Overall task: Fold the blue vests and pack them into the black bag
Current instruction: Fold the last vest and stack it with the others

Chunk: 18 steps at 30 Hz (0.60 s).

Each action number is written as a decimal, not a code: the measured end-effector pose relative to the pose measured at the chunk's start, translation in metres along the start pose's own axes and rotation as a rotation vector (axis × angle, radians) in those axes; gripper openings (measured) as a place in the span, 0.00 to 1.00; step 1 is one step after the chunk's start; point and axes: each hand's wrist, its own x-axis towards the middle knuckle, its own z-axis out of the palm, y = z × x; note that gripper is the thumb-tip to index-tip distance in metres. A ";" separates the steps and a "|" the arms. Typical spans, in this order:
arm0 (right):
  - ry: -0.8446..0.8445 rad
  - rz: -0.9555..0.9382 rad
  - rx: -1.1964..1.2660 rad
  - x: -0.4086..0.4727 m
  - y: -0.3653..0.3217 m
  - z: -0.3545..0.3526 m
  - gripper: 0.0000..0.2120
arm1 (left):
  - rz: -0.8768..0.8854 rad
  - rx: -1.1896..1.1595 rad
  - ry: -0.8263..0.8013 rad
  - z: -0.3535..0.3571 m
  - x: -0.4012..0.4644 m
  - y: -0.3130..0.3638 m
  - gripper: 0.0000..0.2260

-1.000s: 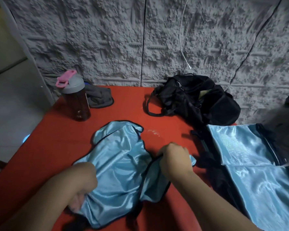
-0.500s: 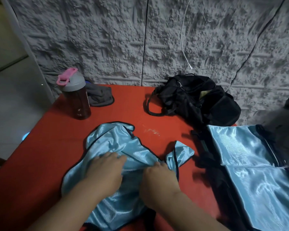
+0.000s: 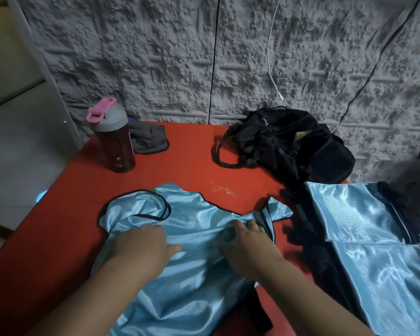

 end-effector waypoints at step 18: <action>0.064 0.194 0.073 0.015 0.017 -0.007 0.40 | -0.109 -0.025 -0.133 0.022 0.010 -0.013 0.46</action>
